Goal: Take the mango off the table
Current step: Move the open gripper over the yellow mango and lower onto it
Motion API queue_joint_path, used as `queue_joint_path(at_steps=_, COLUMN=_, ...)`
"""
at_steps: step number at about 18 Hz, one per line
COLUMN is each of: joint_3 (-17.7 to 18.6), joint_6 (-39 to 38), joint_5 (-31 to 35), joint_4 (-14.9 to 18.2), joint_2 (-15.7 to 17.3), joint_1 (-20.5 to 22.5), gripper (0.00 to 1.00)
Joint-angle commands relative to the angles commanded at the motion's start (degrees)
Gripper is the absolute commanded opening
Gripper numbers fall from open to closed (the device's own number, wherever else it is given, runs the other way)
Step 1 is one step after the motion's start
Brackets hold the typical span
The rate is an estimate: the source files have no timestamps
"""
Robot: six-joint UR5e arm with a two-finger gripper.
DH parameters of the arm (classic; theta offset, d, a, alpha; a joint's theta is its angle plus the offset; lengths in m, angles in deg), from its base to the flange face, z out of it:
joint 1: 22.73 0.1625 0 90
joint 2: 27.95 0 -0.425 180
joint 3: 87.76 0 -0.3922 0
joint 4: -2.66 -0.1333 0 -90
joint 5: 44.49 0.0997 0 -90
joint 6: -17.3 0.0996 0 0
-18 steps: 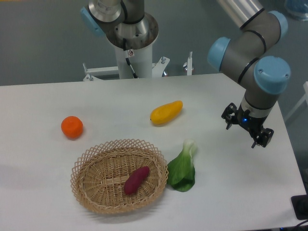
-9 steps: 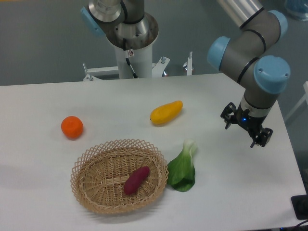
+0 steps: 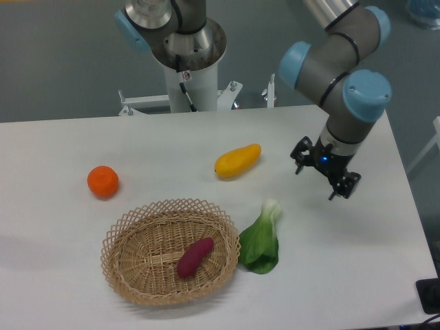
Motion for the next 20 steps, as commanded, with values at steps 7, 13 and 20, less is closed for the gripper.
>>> queue_joint_path(at_steps=7, joint_3=8.7, joint_6=-0.18, joint_5=-0.18, joint_4=0.09, joint_2=5.27, joint_1=-2.72, gripper=1.0)
queue_joint_path(at_steps=13, joint_3=13.72, joint_6=1.22, joint_5=0.09, joint_4=-0.44, joint_2=8.0, joint_1=-5.01, gripper=1.0)
queue_joint_path(at_steps=20, joint_3=17.49, joint_6=3.87, joint_5=1.85, joint_4=-0.79, joint_2=9.67, joint_1=-5.36, gripper=1.0)
